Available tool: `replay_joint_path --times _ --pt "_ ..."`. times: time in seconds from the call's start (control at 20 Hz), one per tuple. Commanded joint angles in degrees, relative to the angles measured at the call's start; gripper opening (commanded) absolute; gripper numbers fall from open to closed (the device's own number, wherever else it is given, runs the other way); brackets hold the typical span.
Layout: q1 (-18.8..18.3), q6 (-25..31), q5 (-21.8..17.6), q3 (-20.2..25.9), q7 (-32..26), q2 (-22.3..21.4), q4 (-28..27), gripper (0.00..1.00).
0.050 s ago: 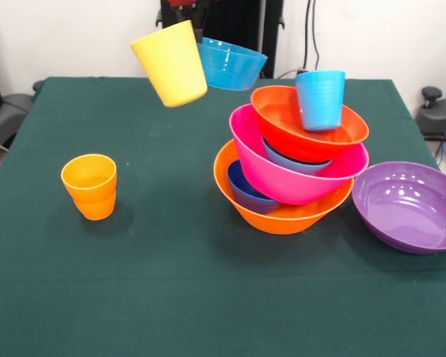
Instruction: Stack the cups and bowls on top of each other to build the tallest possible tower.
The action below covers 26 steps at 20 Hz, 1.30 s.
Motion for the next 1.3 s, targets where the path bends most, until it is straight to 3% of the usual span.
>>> replay_joint_path --times 0.05,0.6,1.3 --pt "3.4 6.4 0.4 -2.0 10.5 0.6 -1.9 0.0" --pt "10.1 5.9 1.6 -5.6 17.2 3.0 -5.9 0.0" --pt "11.6 6.0 -0.1 -7.5 18.1 4.4 -8.6 0.0"
